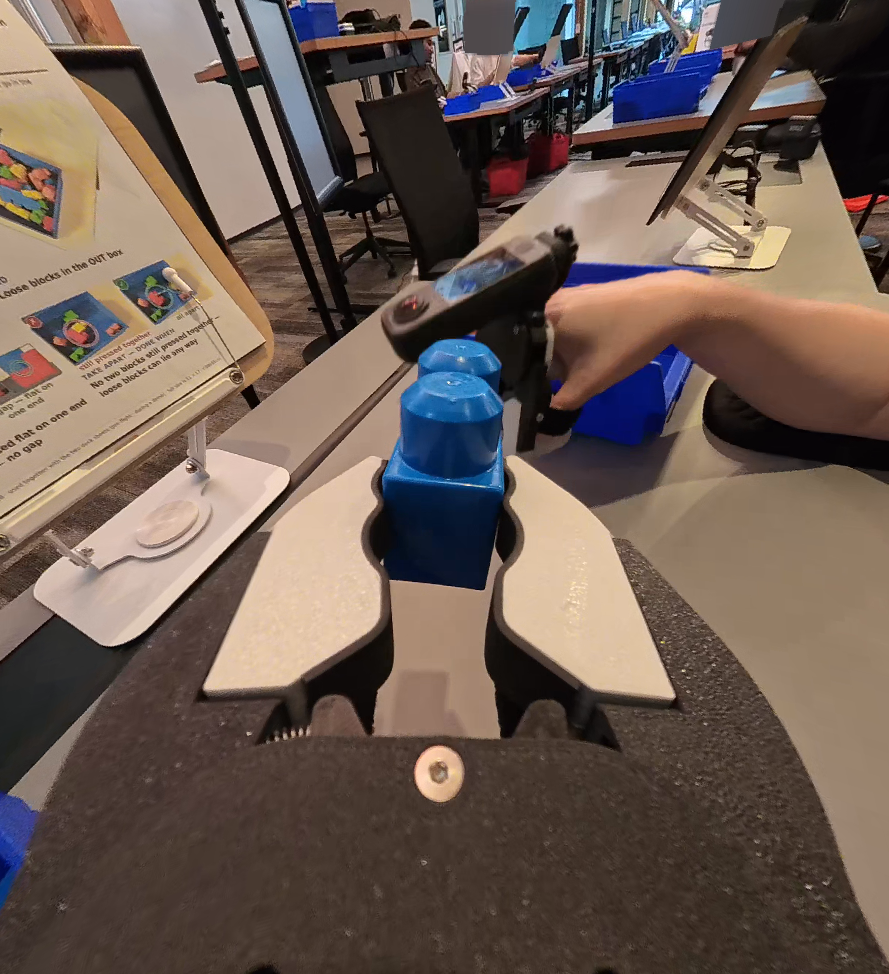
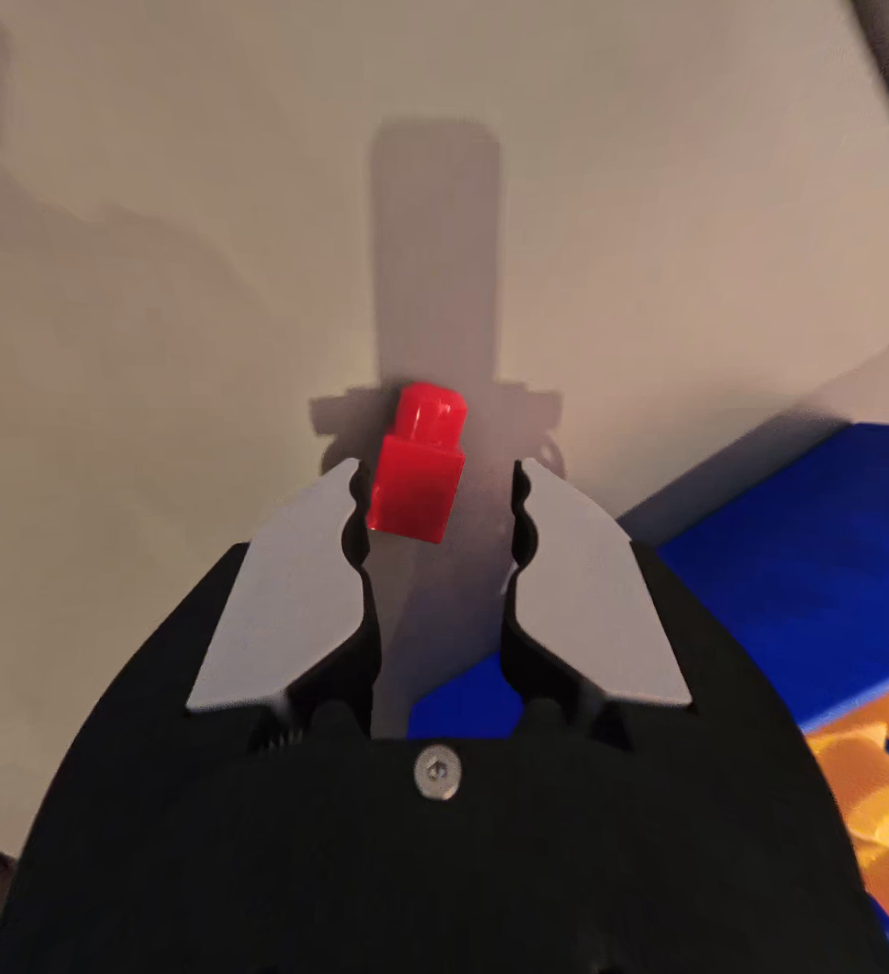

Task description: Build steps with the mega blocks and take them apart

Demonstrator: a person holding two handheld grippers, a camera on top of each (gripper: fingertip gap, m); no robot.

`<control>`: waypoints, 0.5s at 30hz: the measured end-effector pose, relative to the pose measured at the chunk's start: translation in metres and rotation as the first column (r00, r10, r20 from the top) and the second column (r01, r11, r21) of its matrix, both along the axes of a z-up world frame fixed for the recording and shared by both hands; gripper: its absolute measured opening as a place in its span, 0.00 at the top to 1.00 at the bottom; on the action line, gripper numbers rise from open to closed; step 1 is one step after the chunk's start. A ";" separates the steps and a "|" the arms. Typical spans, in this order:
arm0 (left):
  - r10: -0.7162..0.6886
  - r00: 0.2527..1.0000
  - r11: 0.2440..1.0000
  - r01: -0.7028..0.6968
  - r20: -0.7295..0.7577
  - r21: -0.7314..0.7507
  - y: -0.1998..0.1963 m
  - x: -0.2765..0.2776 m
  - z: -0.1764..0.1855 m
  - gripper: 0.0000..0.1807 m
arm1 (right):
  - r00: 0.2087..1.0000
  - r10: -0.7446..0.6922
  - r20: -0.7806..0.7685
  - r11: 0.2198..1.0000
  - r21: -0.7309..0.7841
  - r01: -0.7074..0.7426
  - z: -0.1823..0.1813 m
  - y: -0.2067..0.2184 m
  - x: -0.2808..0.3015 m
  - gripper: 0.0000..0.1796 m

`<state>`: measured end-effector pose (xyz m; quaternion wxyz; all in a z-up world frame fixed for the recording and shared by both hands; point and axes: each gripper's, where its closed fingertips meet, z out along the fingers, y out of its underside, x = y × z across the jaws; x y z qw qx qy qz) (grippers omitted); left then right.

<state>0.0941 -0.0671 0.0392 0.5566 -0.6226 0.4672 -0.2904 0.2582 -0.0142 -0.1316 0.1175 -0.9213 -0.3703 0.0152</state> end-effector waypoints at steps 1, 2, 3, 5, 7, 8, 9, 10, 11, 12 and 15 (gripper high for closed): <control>-0.005 1.000 1.000 0.005 0.000 -0.008 -0.001 0.001 -0.001 0.79 | 1.000 -0.003 0.029 1.000 -0.025 0.004 -0.007 -0.003 0.002 0.70; -0.007 1.000 1.000 0.007 0.000 -0.016 -0.001 0.001 -0.001 0.79 | 0.999 -0.005 0.043 0.999 -0.048 0.007 -0.013 -0.006 0.001 0.70; -0.010 1.000 1.000 0.010 0.001 -0.019 -0.001 0.002 -0.002 0.79 | 0.998 -0.005 0.055 0.998 -0.064 0.009 -0.017 -0.008 0.001 0.70; -0.013 1.000 1.000 0.013 -0.007 -0.023 -0.001 0.004 -0.005 0.79 | 0.996 -0.007 0.094 0.998 -0.061 0.013 -0.022 -0.007 0.004 0.71; -0.013 1.000 1.000 0.013 -0.015 -0.027 -0.001 0.005 -0.007 0.79 | 0.995 -0.003 0.100 0.999 -0.049 0.008 -0.023 -0.004 0.003 0.74; -0.016 1.000 0.999 0.016 -0.016 -0.028 -0.001 0.005 -0.007 0.79 | 0.996 0.002 0.092 0.999 -0.049 0.003 -0.023 -0.004 0.002 0.77; -0.017 1.000 0.999 0.016 -0.016 -0.030 -0.002 0.005 -0.007 0.79 | 0.996 0.004 0.085 0.999 -0.052 0.001 -0.023 -0.004 0.001 0.79; -0.018 1.000 0.999 0.017 -0.014 -0.031 -0.002 0.005 -0.007 0.79 | 0.996 0.008 0.085 0.998 -0.056 -0.003 -0.023 -0.004 0.001 0.79; -0.019 1.000 0.999 0.018 -0.013 -0.034 -0.002 0.005 -0.007 0.79 | 0.996 0.015 0.088 0.998 -0.061 -0.009 -0.023 -0.005 0.002 0.79; -0.019 1.000 0.999 0.019 -0.011 -0.036 -0.002 0.005 -0.007 0.79 | 0.996 0.021 0.084 0.998 -0.065 -0.016 -0.022 -0.006 0.002 0.79; -0.022 1.000 0.999 0.022 -0.005 -0.040 -0.002 0.006 -0.007 0.79 | 0.999 0.036 0.038 0.997 -0.065 -0.034 -0.016 -0.005 -0.002 0.79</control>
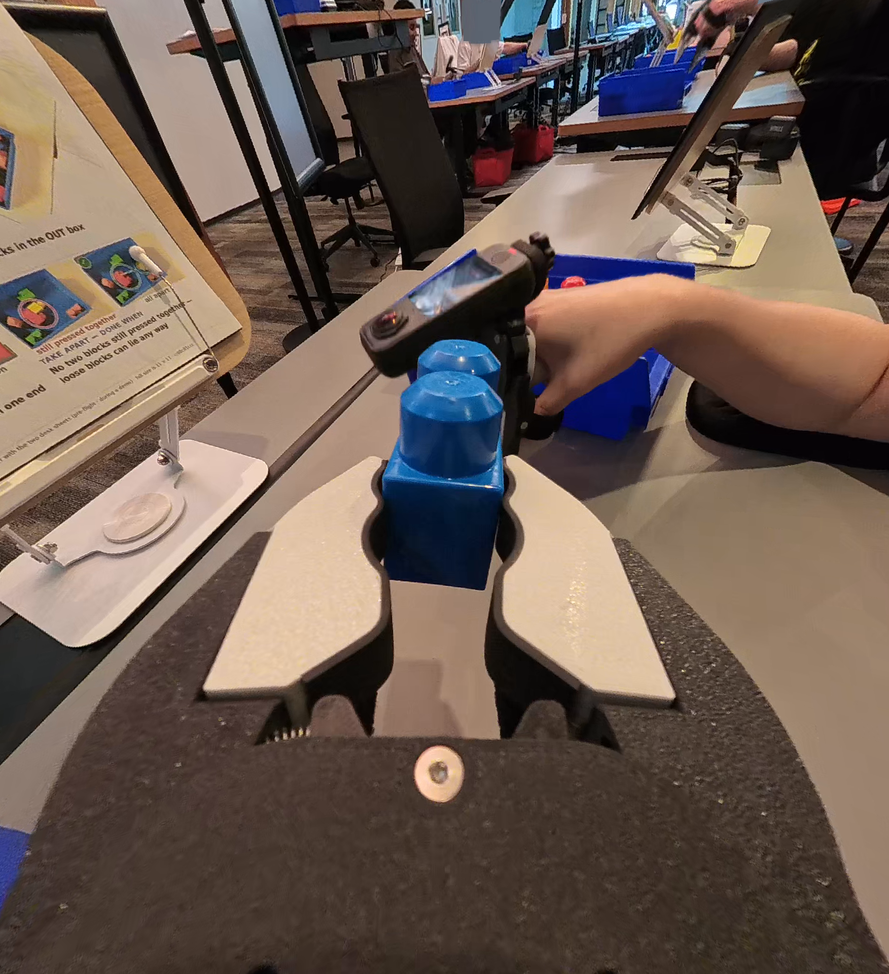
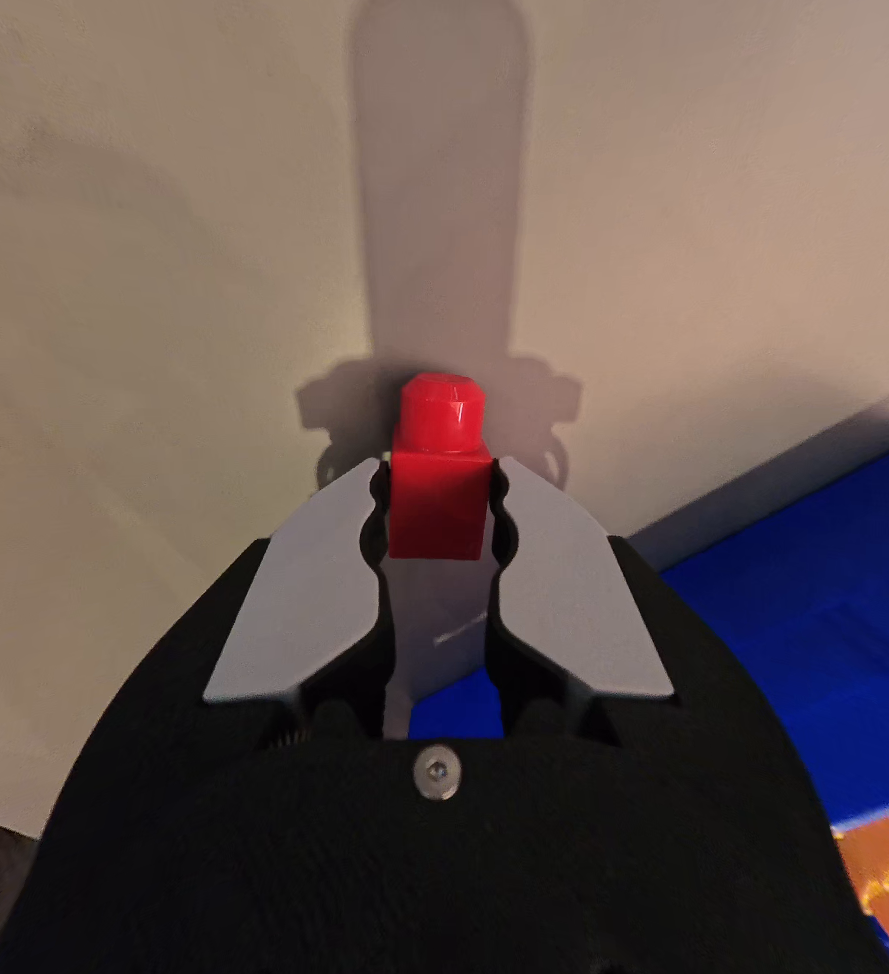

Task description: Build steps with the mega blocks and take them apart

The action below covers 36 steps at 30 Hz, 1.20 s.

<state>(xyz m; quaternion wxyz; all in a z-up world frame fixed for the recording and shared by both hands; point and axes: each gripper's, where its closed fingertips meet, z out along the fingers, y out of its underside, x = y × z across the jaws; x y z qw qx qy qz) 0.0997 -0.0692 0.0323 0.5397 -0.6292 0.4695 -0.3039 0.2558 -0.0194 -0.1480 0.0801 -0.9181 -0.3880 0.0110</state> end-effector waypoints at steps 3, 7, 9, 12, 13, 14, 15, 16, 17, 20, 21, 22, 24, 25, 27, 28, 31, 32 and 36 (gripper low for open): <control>-0.015 1.000 1.000 0.016 0.016 -0.019 -0.002 0.003 -0.001 0.79 | 0.992 0.024 -0.122 0.997 0.073 -0.015 0.027 0.008 -0.008 0.79; -0.069 0.994 0.991 0.078 0.082 -0.106 -0.007 0.013 -0.008 0.79 | 0.824 0.200 -0.530 0.945 0.327 -0.019 0.113 0.018 -0.053 0.79; -0.091 0.990 0.982 0.108 0.111 -0.157 -0.009 0.020 -0.015 0.79 | 0.660 0.350 -0.664 0.881 0.473 0.010 0.163 0.011 -0.071 0.79; -0.118 0.981 0.965 0.150 0.157 -0.216 -0.012 0.028 -0.021 0.79 | 0.459 0.498 -0.735 0.826 0.564 0.007 0.203 -0.014 -0.089 0.80; -0.125 0.977 0.958 0.164 0.172 -0.233 -0.013 0.030 -0.022 0.79 | 0.402 0.524 -0.751 0.817 0.576 0.011 0.211 -0.020 -0.093 0.80; -0.130 0.974 0.954 0.174 0.185 -0.246 -0.014 0.031 -0.023 0.79 | 0.350 0.541 -0.765 0.812 0.583 0.018 0.217 -0.026 -0.096 0.80; -0.134 0.972 0.950 0.181 0.192 -0.254 -0.014 0.032 -0.023 0.79 | 0.306 0.552 -0.776 0.811 0.584 0.019 0.221 -0.030 -0.100 0.79; -0.137 0.972 0.948 0.185 0.192 -0.257 -0.015 0.033 -0.024 0.79 | 0.262 0.567 -0.781 0.806 0.591 0.016 0.224 -0.036 -0.103 0.79; -0.137 0.972 0.949 0.184 0.189 -0.256 -0.015 0.034 -0.025 0.79 | 0.222 0.583 -0.781 0.800 0.600 0.012 0.227 -0.041 -0.107 0.79; -0.146 0.967 0.947 0.198 0.208 -0.254 -0.018 0.036 -0.022 0.79 | 0.133 0.575 -0.807 0.814 0.581 0.001 0.229 -0.051 -0.116 0.80; -0.152 0.962 0.943 0.210 0.226 -0.258 -0.019 0.036 -0.020 0.79 | 0.116 0.568 -0.815 0.821 0.571 -0.002 0.228 -0.053 -0.118 0.80; -0.158 0.958 0.939 0.221 0.239 -0.265 -0.020 0.036 -0.018 0.79 | 0.105 0.561 -0.821 0.826 0.564 -0.004 0.227 -0.053 -0.120 0.80; -0.168 0.951 0.935 0.237 0.259 -0.265 -0.022 0.037 -0.015 0.79 | 0.089 0.545 -0.834 0.837 0.547 -0.010 0.225 -0.055 -0.124 0.80; -0.171 0.947 0.933 0.244 0.271 -0.264 -0.023 0.037 -0.014 0.79 | 0.079 0.539 -0.839 0.842 0.540 -0.014 0.224 -0.056 -0.125 0.80; -0.175 0.930 0.920 0.272 0.323 -0.284 -0.025 0.037 -0.008 0.79 | 0.062 0.533 -0.844 0.846 0.533 -0.021 0.223 -0.058 -0.127 0.80; -0.183 0.919 0.906 0.296 0.350 -0.302 -0.026 0.036 -0.006 0.79 | 0.048 0.526 -0.849 0.850 0.526 -0.023 0.224 -0.060 -0.128 0.80; -0.194 0.897 0.883 0.336 0.396 -0.329 -0.028 0.036 -0.004 0.79 | 0.020 0.502 -0.865 0.865 0.501 -0.023 0.225 -0.061 -0.129 0.79; -0.194 0.892 0.877 0.343 0.408 -0.336 -0.028 0.036 -0.003 0.79 | 0.014 0.501 -0.865 0.865 0.501 -0.019 0.226 -0.061 -0.129 0.79; -0.175 0.882 0.869 0.347 0.437 -0.352 -0.028 0.036 0.000 0.79 | -0.014 0.493 -0.870 0.870 0.493 0.026 0.228 -0.060 -0.129 0.79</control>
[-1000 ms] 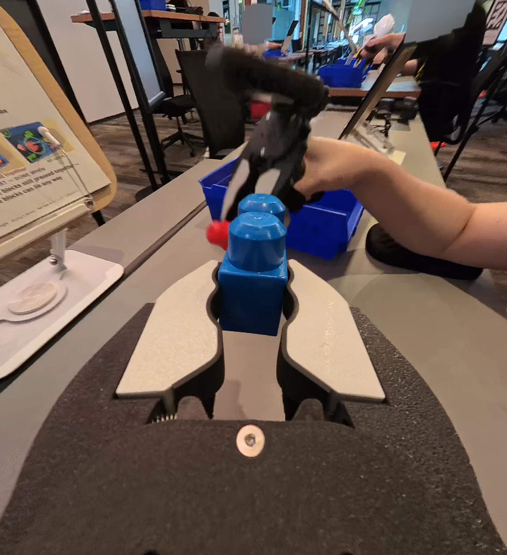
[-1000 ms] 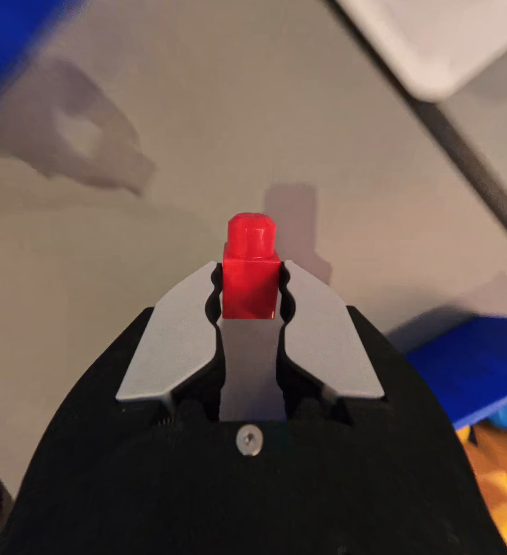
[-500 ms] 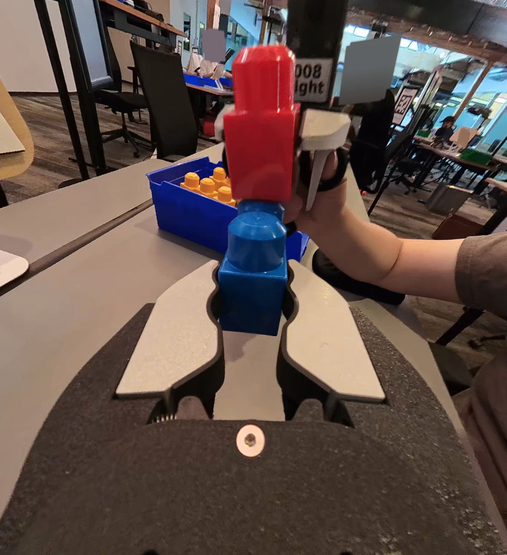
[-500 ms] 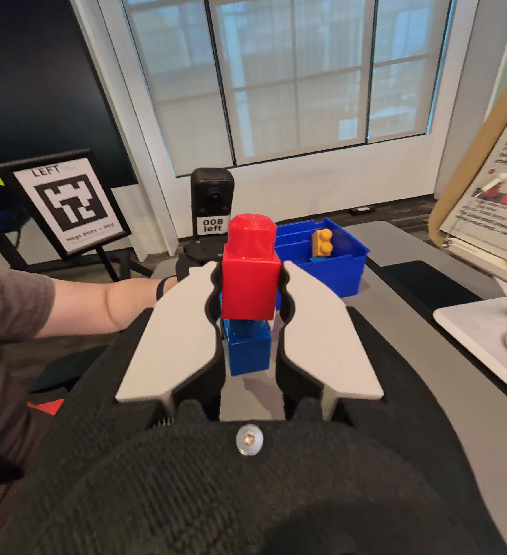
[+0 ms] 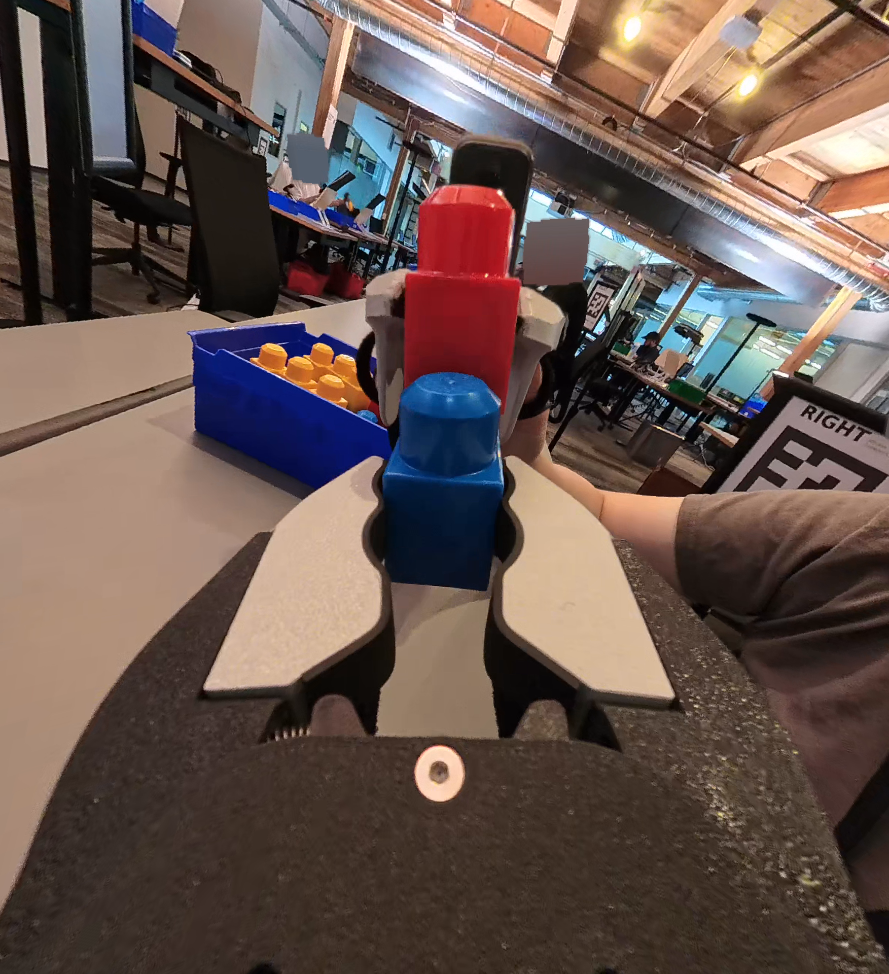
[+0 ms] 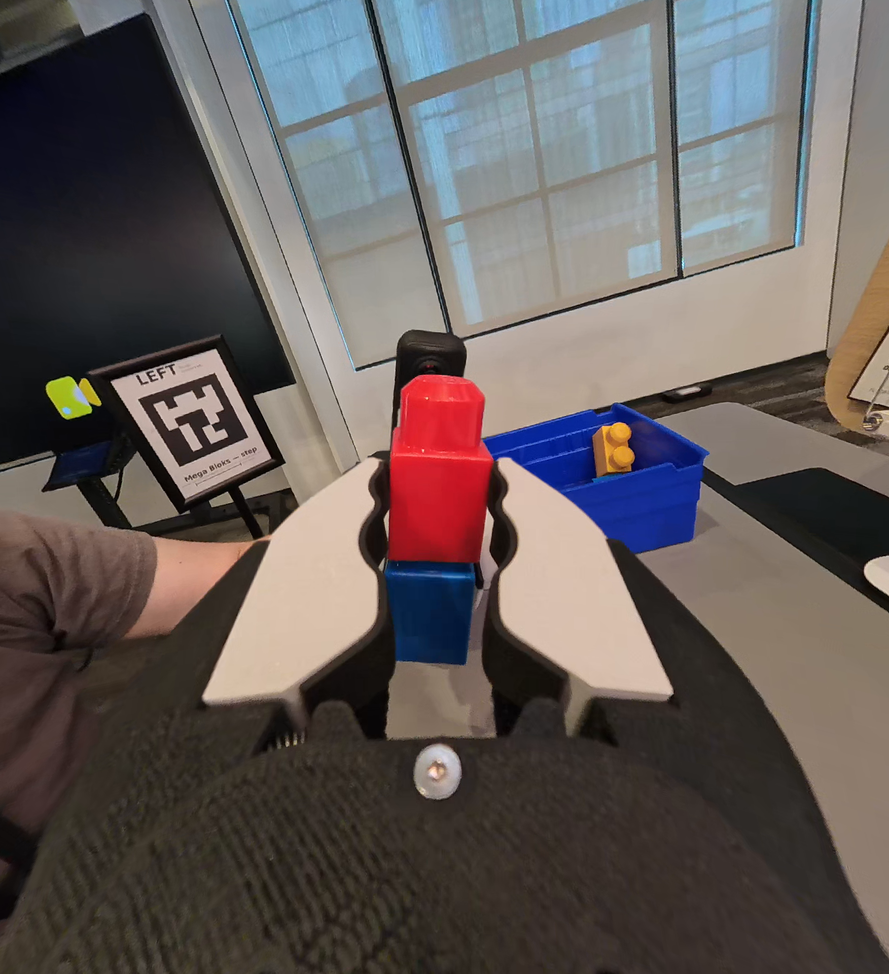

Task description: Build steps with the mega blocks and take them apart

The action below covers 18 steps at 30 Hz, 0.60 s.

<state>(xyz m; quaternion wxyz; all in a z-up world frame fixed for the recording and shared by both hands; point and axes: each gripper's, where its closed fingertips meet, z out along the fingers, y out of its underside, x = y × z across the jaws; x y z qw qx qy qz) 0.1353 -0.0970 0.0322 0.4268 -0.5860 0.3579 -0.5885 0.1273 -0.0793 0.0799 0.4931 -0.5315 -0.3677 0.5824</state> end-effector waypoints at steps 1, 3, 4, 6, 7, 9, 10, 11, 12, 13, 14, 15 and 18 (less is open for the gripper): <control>0.003 1.000 1.000 -0.003 -0.008 -0.002 0.001 -0.001 -0.001 0.79 | 1.000 -0.010 0.009 1.000 0.005 0.009 -0.001 0.001 0.000 0.79; 0.019 1.000 1.000 -0.019 -0.015 0.010 0.002 -0.002 -0.001 0.79 | 0.999 -0.024 0.048 1.000 0.015 0.023 -0.004 0.002 -0.001 0.79; 0.016 1.000 1.000 -0.016 -0.015 0.011 0.001 -0.001 0.000 0.79 | 0.998 -0.027 0.054 0.999 0.022 0.026 -0.004 0.001 -0.001 0.79; 0.018 1.000 1.000 -0.018 -0.011 0.010 0.001 -0.001 0.001 0.79 | 0.999 -0.029 0.046 0.999 0.024 0.028 -0.003 0.000 -0.001 0.79; 0.020 1.000 1.000 -0.019 -0.015 0.014 0.001 -0.001 0.001 0.79 | 0.999 -0.026 0.042 0.999 0.021 0.025 -0.002 0.000 -0.001 0.79; 0.020 0.999 1.000 -0.019 -0.029 0.021 0.001 -0.002 0.000 0.79 | 0.999 -0.018 0.045 1.000 0.017 0.017 -0.004 0.000 -0.001 0.79; 0.018 0.999 1.000 -0.018 -0.032 0.022 0.001 -0.002 0.000 0.79 | 0.999 -0.013 0.047 1.000 0.015 0.012 -0.005 -0.001 -0.002 0.79; 0.019 0.999 1.000 -0.018 -0.030 0.022 0.001 -0.002 0.000 0.79 | 0.999 -0.010 0.045 1.000 0.016 0.009 -0.005 -0.001 -0.002 0.79; 0.018 0.999 1.000 -0.018 -0.026 0.020 0.000 -0.002 0.000 0.79 | 0.999 -0.011 0.036 1.000 0.020 0.010 -0.004 -0.001 -0.002 0.79; 0.018 1.000 1.000 -0.017 -0.022 0.018 0.000 -0.002 0.001 0.79 | 1.000 -0.013 0.022 1.000 0.025 0.013 -0.003 -0.001 -0.002 0.79; 0.018 1.000 1.000 -0.018 -0.019 0.018 0.000 -0.002 0.001 0.79 | 1.000 -0.015 0.010 1.000 0.027 0.015 -0.003 -0.002 -0.001 0.79; 0.019 1.000 1.000 -0.019 -0.019 0.017 0.000 -0.002 0.001 0.79 | 1.000 -0.018 0.004 0.999 0.027 0.018 -0.003 -0.001 -0.002 0.79; 0.018 1.000 1.000 -0.018 -0.011 0.016 0.000 -0.002 0.003 0.79 | 1.000 -0.024 0.007 0.999 0.032 0.024 -0.003 -0.002 -0.002 0.79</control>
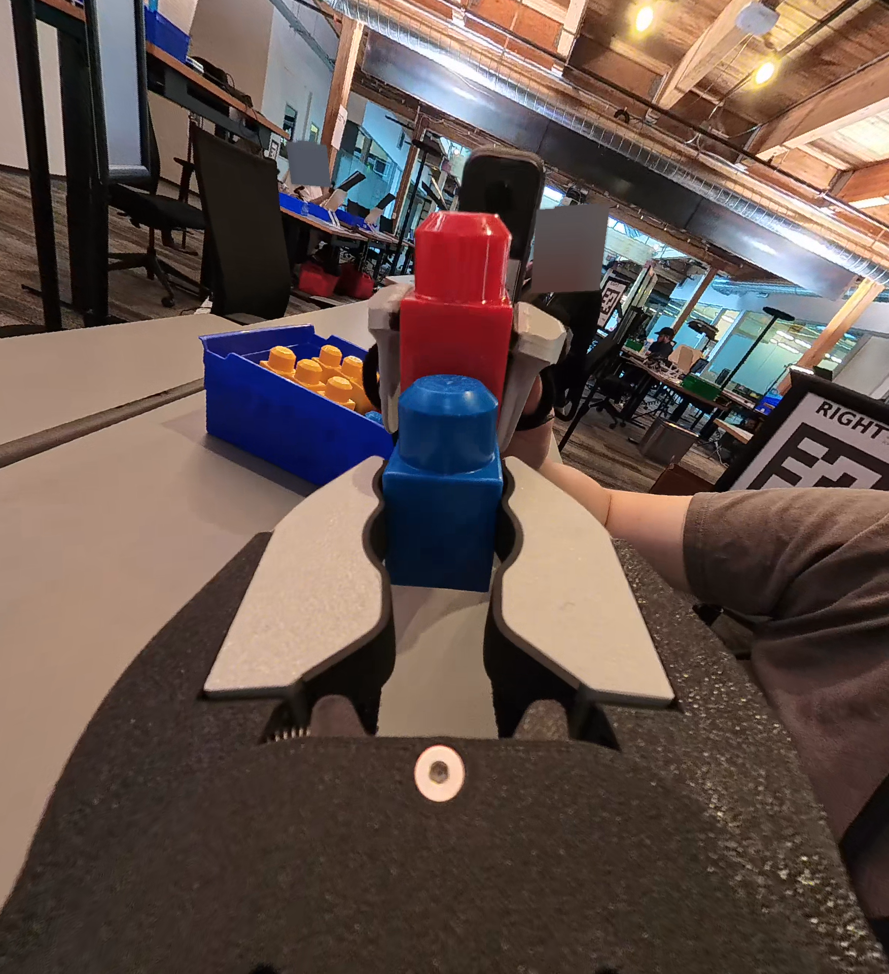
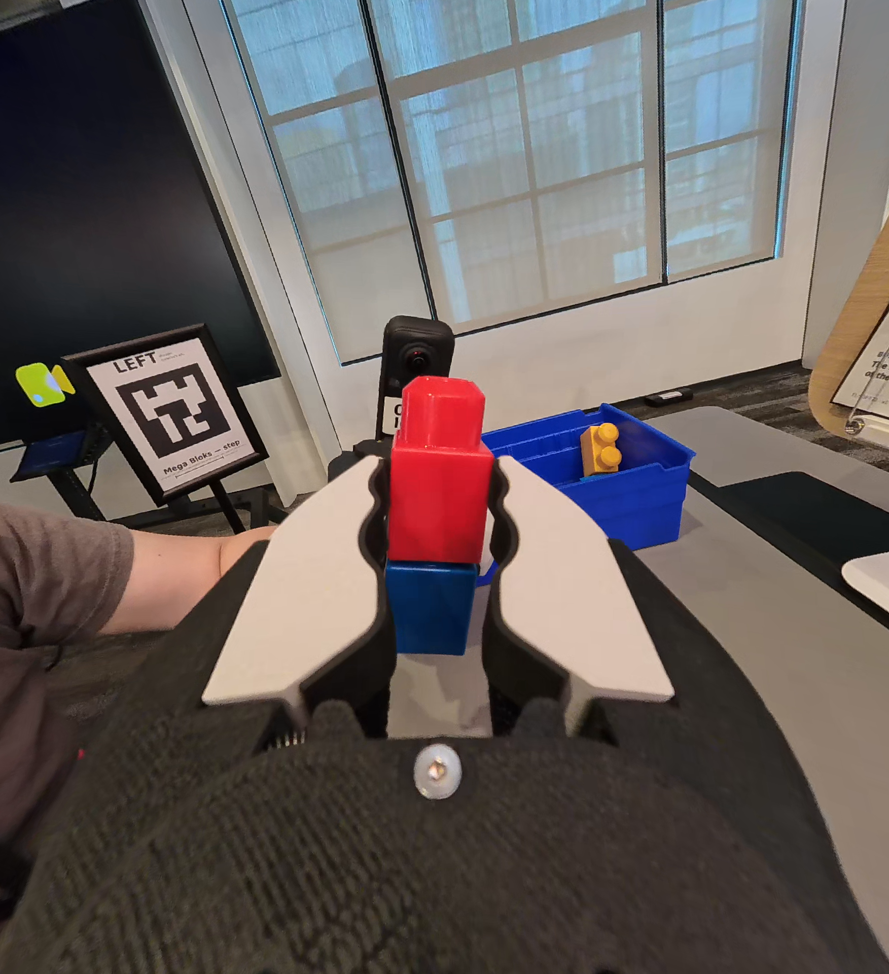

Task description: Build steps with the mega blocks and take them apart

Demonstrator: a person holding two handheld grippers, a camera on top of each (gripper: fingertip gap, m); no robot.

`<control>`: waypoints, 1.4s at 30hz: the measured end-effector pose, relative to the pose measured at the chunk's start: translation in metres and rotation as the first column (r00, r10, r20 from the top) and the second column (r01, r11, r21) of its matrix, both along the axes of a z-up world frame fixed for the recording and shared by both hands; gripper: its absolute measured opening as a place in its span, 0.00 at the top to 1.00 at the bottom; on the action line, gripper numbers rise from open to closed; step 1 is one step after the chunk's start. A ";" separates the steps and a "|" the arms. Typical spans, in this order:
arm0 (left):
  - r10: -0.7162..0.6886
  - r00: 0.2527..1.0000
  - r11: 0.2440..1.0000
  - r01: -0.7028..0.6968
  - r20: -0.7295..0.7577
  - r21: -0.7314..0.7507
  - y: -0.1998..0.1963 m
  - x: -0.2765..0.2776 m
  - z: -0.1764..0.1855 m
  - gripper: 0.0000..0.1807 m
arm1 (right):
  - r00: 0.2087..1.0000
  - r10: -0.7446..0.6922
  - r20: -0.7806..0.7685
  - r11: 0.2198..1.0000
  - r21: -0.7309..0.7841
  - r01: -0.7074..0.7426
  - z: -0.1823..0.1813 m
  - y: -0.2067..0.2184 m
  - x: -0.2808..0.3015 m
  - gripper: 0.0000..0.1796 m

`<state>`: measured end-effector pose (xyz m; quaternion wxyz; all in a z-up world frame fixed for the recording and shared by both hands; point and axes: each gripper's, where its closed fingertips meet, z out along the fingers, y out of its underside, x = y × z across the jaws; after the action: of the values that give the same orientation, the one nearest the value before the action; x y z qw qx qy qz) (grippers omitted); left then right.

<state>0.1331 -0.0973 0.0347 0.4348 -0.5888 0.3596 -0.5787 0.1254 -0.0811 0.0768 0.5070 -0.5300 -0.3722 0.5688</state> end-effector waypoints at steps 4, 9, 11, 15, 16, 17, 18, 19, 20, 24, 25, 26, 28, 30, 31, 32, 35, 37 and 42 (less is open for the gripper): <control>-0.006 0.999 1.000 0.007 0.041 -0.018 -0.001 -0.001 0.006 0.79 | 0.999 -0.019 -0.040 1.000 0.001 0.019 0.004 -0.001 0.000 0.79; -0.001 0.998 1.000 0.002 0.060 -0.023 0.001 -0.006 0.010 0.80 | 0.998 -0.023 -0.067 1.000 -0.014 0.022 0.003 -0.001 0.000 0.79; -0.011 0.998 1.000 0.012 0.054 -0.028 0.001 -0.006 0.008 0.80 | 0.999 -0.023 -0.049 1.000 -0.017 0.022 0.002 0.001 -0.001 0.79; -0.046 0.997 0.997 0.049 0.063 -0.055 -0.001 -0.004 0.006 0.79 | 0.998 -0.049 -0.028 0.999 -0.002 0.049 0.003 0.000 -0.001 0.79; -0.041 0.997 0.997 0.044 0.059 -0.061 0.000 -0.004 0.004 0.79 | 0.998 -0.050 -0.025 0.999 -0.007 0.050 0.002 0.001 -0.001 0.79; -0.035 0.999 0.997 0.038 0.041 -0.066 0.002 -0.002 0.000 0.78 | 0.998 -0.056 -0.015 0.998 -0.004 0.056 0.001 0.001 -0.002 0.79; -0.031 0.999 0.997 0.032 0.019 -0.065 0.002 0.000 -0.004 0.77 | 0.998 -0.064 0.000 0.998 0.006 0.064 0.000 0.001 -0.003 0.79; -0.032 0.999 0.997 0.032 0.002 -0.067 0.002 0.002 -0.008 0.77 | 0.997 -0.073 0.014 0.997 0.016 0.073 -0.001 0.001 -0.004 0.79; -0.040 0.999 0.997 0.039 -0.005 -0.073 0.001 0.005 -0.010 0.76 | 0.997 -0.078 0.021 0.997 0.024 0.078 -0.002 0.000 -0.005 0.79; -0.062 0.998 0.994 0.061 -0.010 -0.089 -0.003 0.010 -0.014 0.77 | 0.998 -0.066 0.016 0.998 0.008 0.065 -0.002 -0.001 -0.007 0.80; -0.062 0.998 0.995 0.061 -0.010 -0.079 -0.004 0.009 -0.013 0.77 | 0.998 -0.056 0.016 0.998 -0.001 0.056 -0.002 -0.001 -0.006 0.80; -0.066 0.998 0.995 0.065 -0.009 -0.070 -0.004 0.009 -0.012 0.77 | 0.999 -0.044 0.023 0.999 -0.007 0.044 -0.001 -0.001 -0.006 0.79; -0.074 0.997 0.995 0.073 -0.007 -0.069 -0.005 0.009 -0.011 0.78 | 0.998 -0.025 0.051 1.000 -0.014 0.026 -0.001 -0.002 -0.005 0.80; -0.090 0.996 0.993 0.089 -0.011 -0.079 -0.008 0.011 -0.011 0.78 | 0.995 0.009 0.104 0.999 -0.046 -0.004 -0.001 -0.004 -0.004 0.80; -0.086 0.996 0.994 0.083 -0.026 -0.076 -0.007 0.011 -0.013 0.78 | 0.992 0.019 0.126 0.998 -0.067 -0.011 -0.002 -0.004 -0.002 0.80; -0.081 0.996 0.995 0.078 -0.043 -0.067 -0.007 0.012 -0.015 0.78 | 0.989 0.023 0.149 0.996 -0.087 -0.010 -0.002 -0.003 0.000 0.79; -0.081 0.993 0.995 0.075 -0.082 -0.073 -0.008 0.014 -0.020 0.78 | 0.968 0.063 0.245 0.990 -0.134 -0.030 -0.011 -0.004 0.004 0.76; -0.075 0.991 0.995 0.068 -0.107 -0.069 -0.007 0.015 -0.024 0.78 | 0.945 0.079 0.319 0.988 -0.148 -0.032 -0.021 -0.006 0.004 0.77; -0.081 0.996 0.989 0.076 -0.037 -0.126 -0.007 0.015 -0.020 0.78 | 0.956 0.033 0.292 0.992 -0.129 0.005 -0.020 -0.003 0.002 0.80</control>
<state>0.1483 -0.1039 0.0145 0.3665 -0.6122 0.3547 -0.6042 0.1273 -0.0837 0.0571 0.4068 -0.6375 -0.4097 0.5102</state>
